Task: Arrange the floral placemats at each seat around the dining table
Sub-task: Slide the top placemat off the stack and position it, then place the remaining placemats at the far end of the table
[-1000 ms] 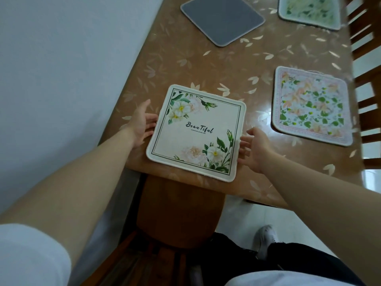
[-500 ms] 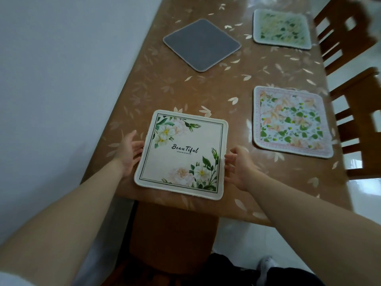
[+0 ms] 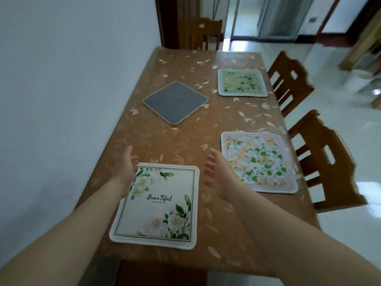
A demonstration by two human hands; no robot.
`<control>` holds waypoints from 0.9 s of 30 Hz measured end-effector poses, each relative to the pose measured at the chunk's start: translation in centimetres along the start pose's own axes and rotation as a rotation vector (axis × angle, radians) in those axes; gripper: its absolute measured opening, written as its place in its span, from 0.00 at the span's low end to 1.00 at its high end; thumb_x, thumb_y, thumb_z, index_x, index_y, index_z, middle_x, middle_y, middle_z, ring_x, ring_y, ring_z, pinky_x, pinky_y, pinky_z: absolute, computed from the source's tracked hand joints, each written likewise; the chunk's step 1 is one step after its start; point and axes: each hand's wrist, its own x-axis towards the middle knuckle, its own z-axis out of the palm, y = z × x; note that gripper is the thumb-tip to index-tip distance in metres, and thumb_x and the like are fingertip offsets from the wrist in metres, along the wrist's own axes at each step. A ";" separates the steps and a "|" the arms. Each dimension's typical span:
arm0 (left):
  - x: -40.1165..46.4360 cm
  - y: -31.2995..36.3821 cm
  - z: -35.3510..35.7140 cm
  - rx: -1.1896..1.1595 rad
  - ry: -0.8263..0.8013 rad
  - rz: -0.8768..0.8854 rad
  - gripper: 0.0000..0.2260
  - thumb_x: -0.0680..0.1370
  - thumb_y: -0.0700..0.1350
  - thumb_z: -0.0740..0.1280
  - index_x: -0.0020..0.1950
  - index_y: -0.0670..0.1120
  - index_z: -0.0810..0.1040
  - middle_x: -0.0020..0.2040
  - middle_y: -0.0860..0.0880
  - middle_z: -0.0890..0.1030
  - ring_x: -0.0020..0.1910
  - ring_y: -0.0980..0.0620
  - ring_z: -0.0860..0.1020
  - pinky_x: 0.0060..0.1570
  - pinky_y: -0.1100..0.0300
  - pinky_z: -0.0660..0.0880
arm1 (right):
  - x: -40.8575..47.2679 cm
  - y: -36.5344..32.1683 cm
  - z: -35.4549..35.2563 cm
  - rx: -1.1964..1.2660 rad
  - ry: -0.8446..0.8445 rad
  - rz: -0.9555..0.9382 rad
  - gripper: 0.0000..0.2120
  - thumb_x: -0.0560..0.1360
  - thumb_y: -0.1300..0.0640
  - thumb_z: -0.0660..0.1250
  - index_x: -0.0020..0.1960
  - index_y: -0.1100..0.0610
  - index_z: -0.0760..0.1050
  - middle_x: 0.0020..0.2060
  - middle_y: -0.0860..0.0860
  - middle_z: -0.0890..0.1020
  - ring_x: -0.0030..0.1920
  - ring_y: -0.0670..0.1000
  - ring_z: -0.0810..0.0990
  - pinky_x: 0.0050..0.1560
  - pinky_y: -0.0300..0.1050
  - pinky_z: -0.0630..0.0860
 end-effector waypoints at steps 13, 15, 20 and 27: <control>-21.2 18.6 31.3 -0.109 -0.053 0.468 0.24 0.76 0.65 0.57 0.50 0.48 0.81 0.51 0.47 0.84 0.52 0.48 0.81 0.50 0.50 0.76 | -14.0 -21.9 -24.8 0.013 -0.041 -0.474 0.22 0.80 0.40 0.65 0.69 0.50 0.76 0.56 0.50 0.85 0.56 0.54 0.84 0.60 0.55 0.80; -24.7 18.3 36.0 -0.115 -0.033 0.495 0.24 0.76 0.65 0.57 0.51 0.48 0.81 0.51 0.47 0.84 0.53 0.47 0.81 0.51 0.50 0.77 | -15.8 -23.2 -30.1 0.009 -0.090 -0.484 0.24 0.80 0.40 0.65 0.70 0.52 0.75 0.57 0.50 0.85 0.58 0.55 0.83 0.62 0.56 0.80; -32.0 17.6 45.2 -0.076 0.086 0.487 0.23 0.76 0.65 0.57 0.51 0.48 0.80 0.51 0.47 0.84 0.54 0.47 0.81 0.51 0.48 0.78 | -19.4 -25.7 -40.2 -0.115 -0.151 -0.454 0.22 0.81 0.38 0.63 0.69 0.50 0.76 0.58 0.51 0.84 0.56 0.54 0.83 0.61 0.56 0.80; -35.6 18.8 49.1 -0.090 0.250 0.466 0.24 0.80 0.63 0.55 0.56 0.45 0.79 0.54 0.44 0.83 0.54 0.46 0.81 0.50 0.50 0.77 | -19.5 -29.6 -44.3 -0.189 -0.268 -0.426 0.22 0.80 0.37 0.65 0.67 0.50 0.76 0.56 0.50 0.86 0.55 0.55 0.85 0.58 0.56 0.81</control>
